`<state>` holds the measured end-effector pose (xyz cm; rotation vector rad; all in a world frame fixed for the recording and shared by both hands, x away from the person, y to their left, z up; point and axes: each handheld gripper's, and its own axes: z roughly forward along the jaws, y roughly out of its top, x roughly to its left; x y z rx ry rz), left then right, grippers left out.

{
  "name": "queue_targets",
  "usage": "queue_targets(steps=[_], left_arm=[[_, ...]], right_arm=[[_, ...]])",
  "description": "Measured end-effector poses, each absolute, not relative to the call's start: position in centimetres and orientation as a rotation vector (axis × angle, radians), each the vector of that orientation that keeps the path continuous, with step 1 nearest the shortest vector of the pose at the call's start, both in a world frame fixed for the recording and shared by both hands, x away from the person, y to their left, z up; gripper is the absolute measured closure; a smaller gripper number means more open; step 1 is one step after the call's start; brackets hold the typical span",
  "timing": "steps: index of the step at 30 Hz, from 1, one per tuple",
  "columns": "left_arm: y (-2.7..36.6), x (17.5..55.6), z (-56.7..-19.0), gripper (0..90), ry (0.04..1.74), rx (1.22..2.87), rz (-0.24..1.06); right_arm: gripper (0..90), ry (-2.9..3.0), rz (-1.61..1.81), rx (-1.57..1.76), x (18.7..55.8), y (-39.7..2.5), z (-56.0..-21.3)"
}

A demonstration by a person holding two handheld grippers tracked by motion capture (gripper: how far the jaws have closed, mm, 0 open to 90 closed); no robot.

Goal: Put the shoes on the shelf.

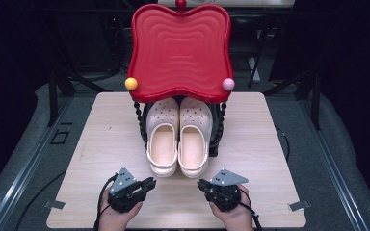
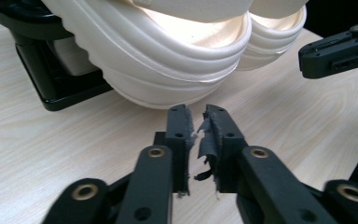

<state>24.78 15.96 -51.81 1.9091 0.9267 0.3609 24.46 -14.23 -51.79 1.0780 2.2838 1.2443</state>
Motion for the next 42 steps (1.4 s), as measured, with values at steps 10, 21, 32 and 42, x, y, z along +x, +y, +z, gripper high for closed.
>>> queue_targets(steps=[10, 21, 32, 42], left_arm=[[15.1, 25.3, -51.8, 86.7, 0.933, 1.918, 0.35], [15.1, 25.1, -51.3, 89.2, 0.932, 1.906, 0.378], [15.1, 25.8, -50.8, 89.5, 0.938, 1.915, 0.383], [15.2, 27.3, -50.1, 89.5, 0.956, 1.917, 0.419]], right_arm=[[85.9, 2.265, 1.263, 1.076, 25.0, -13.7, -51.9], [89.0, 2.237, 1.274, 1.059, 25.0, -13.8, -51.2], [89.7, 2.214, 1.291, 1.065, 25.2, -14.1, -50.7], [89.7, 2.209, 1.28, 1.072, 26.5, -13.9, -50.5]])
